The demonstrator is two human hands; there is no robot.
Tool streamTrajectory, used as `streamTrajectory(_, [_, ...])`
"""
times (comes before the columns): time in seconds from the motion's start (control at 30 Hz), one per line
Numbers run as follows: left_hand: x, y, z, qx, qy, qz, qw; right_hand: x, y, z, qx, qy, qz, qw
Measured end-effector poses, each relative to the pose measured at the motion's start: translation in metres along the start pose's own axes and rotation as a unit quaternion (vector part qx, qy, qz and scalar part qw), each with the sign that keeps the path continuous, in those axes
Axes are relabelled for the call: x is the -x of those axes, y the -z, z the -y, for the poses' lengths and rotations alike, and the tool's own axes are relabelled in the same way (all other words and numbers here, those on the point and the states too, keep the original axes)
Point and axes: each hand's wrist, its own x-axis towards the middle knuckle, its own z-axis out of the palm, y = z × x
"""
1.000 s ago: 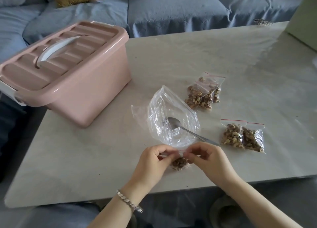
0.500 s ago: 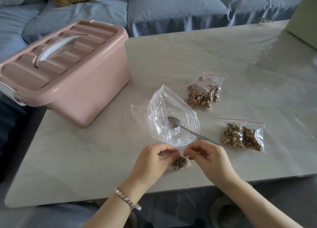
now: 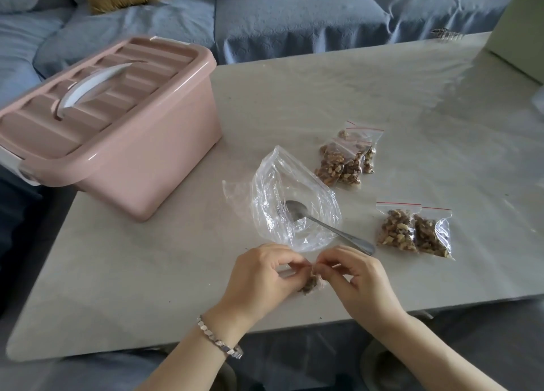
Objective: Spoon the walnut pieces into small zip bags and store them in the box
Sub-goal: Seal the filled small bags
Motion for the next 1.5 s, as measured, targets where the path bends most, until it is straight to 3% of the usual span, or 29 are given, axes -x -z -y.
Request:
streamTrajectory(0.57, [0.01, 0.024, 0.019, 0.001, 0.026, -0.05, 0.998, -0.004, -0.005, 0.004, -0.011, -0.05, -0.051, 0.997])
streamTrajectory(0.87, [0.009, 0.037, 0.01, -0.023, 0.056, -0.08, 0.995, -0.012, 0.006, 0.018, 0.005, -0.07, 0.019, 0.997])
streamTrajectory(1.0, [0.0, 0.035, -0.001, -0.047, 0.016, -0.055, 0.997, -0.02, 0.021, 0.03, 0.091, -0.046, 0.108, 0.989])
streamTrajectory(1.1, [-0.008, 0.03, -0.011, -0.053, 0.013, -0.055, 0.997, -0.027, 0.037, 0.034, 0.151, -0.004, 0.094, 0.984])
streamTrajectory(1.2, [-0.014, 0.028, -0.017, -0.046, 0.026, -0.066, 0.996, -0.043, 0.064, 0.028, 0.083, -0.087, -0.018, 0.992])
streamTrajectory(1.27, [-0.016, 0.027, -0.019, -0.03, 0.039, -0.06, 0.997, -0.058, 0.086, 0.022, -0.033, -0.171, -0.099, 0.98])
streamTrajectory(1.33, [-0.015, 0.027, -0.019, -0.041, 0.048, -0.053, 0.997, -0.07, 0.1, 0.013, -0.062, -0.212, -0.129, 0.967])
streamTrajectory(1.4, [-0.014, 0.026, -0.017, -0.047, 0.067, -0.046, 0.996, -0.076, 0.104, -0.001, -0.03, -0.251, -0.119, 0.96])
streamTrajectory(1.5, [-0.009, 0.025, -0.011, -0.053, 0.096, -0.027, 0.994, -0.079, 0.104, -0.02, 0.198, -0.3, -0.072, 0.93])
